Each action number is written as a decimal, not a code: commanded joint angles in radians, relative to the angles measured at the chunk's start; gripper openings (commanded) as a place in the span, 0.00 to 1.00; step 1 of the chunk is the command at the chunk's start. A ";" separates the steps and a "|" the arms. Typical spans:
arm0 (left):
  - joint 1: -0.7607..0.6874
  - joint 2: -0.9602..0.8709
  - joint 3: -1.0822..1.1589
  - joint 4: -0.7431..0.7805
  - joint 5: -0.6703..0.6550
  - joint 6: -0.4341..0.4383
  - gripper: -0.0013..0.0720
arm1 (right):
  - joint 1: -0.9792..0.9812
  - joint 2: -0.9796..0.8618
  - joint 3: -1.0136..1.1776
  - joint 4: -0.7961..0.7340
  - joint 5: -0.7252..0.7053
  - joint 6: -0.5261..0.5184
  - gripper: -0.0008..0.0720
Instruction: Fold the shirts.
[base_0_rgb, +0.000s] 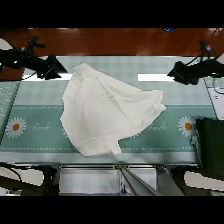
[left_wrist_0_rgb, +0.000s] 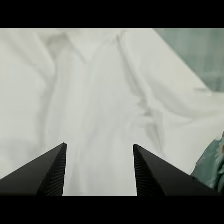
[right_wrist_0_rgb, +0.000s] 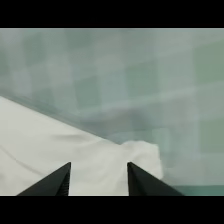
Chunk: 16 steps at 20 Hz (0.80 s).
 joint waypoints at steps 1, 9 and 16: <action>0.069 0.150 -0.180 0.094 -0.088 0.049 0.71 | -0.155 0.079 0.026 -0.116 0.147 -0.022 0.57; 0.158 0.533 -1.070 0.043 0.120 0.145 0.71 | -0.305 0.449 -0.690 -0.132 -0.093 -0.086 0.57; 0.129 0.544 -1.200 0.046 0.132 0.129 0.71 | -0.304 0.466 -0.763 -0.043 -0.039 -0.180 0.57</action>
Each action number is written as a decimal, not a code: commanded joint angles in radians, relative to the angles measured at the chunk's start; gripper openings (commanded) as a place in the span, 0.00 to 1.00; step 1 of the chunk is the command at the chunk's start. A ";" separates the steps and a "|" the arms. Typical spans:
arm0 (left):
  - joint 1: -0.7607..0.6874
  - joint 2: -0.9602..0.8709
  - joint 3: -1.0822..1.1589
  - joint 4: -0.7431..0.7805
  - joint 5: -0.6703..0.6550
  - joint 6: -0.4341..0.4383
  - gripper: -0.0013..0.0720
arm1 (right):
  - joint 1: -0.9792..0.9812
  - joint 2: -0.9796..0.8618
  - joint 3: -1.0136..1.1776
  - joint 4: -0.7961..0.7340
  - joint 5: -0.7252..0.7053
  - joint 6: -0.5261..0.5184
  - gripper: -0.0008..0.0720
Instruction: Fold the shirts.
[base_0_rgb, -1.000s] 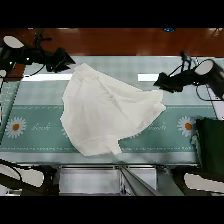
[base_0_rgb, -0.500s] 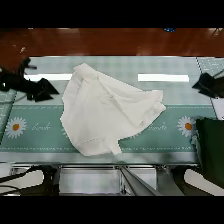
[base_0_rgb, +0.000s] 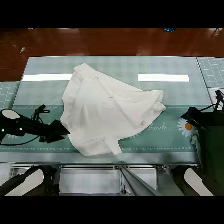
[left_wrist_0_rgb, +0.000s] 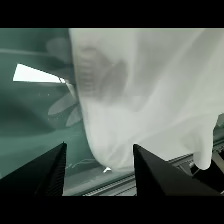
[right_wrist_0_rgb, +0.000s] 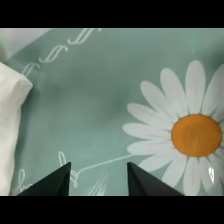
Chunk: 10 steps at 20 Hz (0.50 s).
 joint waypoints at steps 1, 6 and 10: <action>-0.032 0.010 -0.064 -0.008 0.011 -0.006 0.71 | -0.003 0.013 -0.032 0.031 0.010 -0.035 0.57; -0.215 0.010 -0.121 -0.087 0.128 -0.058 0.71 | -0.003 0.012 -0.032 0.034 0.005 -0.034 0.57; -0.281 0.010 -0.115 -0.181 0.205 -0.054 0.36 | -0.003 0.012 -0.032 0.089 -0.041 -0.046 0.57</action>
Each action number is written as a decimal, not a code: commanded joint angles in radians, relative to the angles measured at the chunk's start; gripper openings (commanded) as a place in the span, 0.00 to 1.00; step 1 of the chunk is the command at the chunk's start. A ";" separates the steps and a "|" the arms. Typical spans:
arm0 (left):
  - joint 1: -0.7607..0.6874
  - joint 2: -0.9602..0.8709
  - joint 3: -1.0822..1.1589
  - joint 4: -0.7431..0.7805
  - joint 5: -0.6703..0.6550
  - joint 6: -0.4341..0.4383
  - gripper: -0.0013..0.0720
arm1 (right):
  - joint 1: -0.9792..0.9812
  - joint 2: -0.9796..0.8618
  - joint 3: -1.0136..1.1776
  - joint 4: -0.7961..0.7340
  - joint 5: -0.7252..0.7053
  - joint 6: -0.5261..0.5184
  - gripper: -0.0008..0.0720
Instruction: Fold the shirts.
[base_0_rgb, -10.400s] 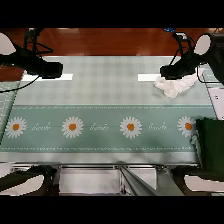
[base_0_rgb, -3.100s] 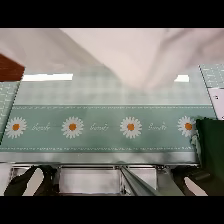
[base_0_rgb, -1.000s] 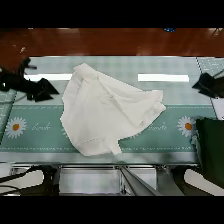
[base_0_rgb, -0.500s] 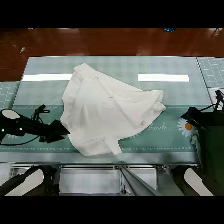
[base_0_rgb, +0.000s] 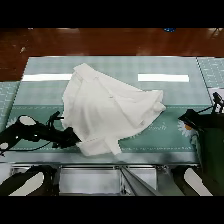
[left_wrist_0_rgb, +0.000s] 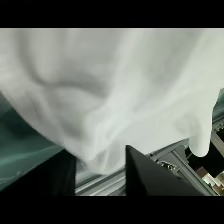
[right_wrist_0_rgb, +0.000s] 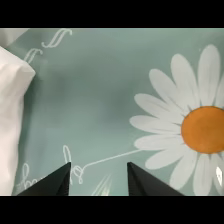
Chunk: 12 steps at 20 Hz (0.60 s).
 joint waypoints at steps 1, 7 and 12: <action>-0.048 0.001 -0.004 -0.071 0.093 0.008 0.20 | 0.000 -0.006 -0.001 0.069 -0.041 -0.026 0.57; -0.048 0.001 0.039 -0.072 0.099 0.035 0.04 | 0.037 -0.185 0.002 0.232 -0.063 -0.139 0.57; -0.048 0.001 0.045 -0.072 0.098 0.035 0.04 | 0.151 -0.372 0.110 0.283 -0.119 -0.161 0.57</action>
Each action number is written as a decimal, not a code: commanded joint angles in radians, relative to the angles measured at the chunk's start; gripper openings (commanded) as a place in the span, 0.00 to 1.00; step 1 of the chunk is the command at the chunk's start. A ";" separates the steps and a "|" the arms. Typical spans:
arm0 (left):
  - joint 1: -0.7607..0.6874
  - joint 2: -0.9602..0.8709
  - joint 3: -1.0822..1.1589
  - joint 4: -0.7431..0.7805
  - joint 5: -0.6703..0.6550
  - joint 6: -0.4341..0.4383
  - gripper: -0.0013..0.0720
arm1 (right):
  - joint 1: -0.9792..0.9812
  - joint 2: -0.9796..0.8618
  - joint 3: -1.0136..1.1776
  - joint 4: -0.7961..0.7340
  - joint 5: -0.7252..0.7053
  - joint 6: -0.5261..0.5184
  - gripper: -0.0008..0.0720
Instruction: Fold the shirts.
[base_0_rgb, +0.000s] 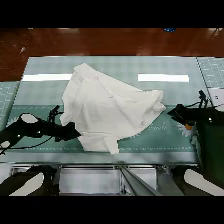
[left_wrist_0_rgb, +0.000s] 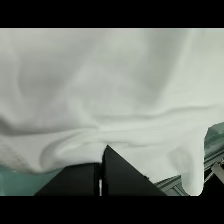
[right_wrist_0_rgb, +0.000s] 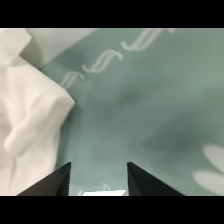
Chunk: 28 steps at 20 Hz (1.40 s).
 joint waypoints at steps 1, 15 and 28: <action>-0.001 0.001 0.005 -0.011 -0.009 0.002 0.04 | 0.078 -0.130 0.097 0.048 -0.029 -0.022 0.57; 0.076 0.009 0.147 -0.039 -0.141 0.022 0.04 | 0.210 -0.212 0.388 0.035 0.107 -0.029 0.04; 0.452 0.166 1.392 -0.493 -0.202 0.077 0.04 | 0.170 0.481 1.091 -0.101 0.131 0.095 0.04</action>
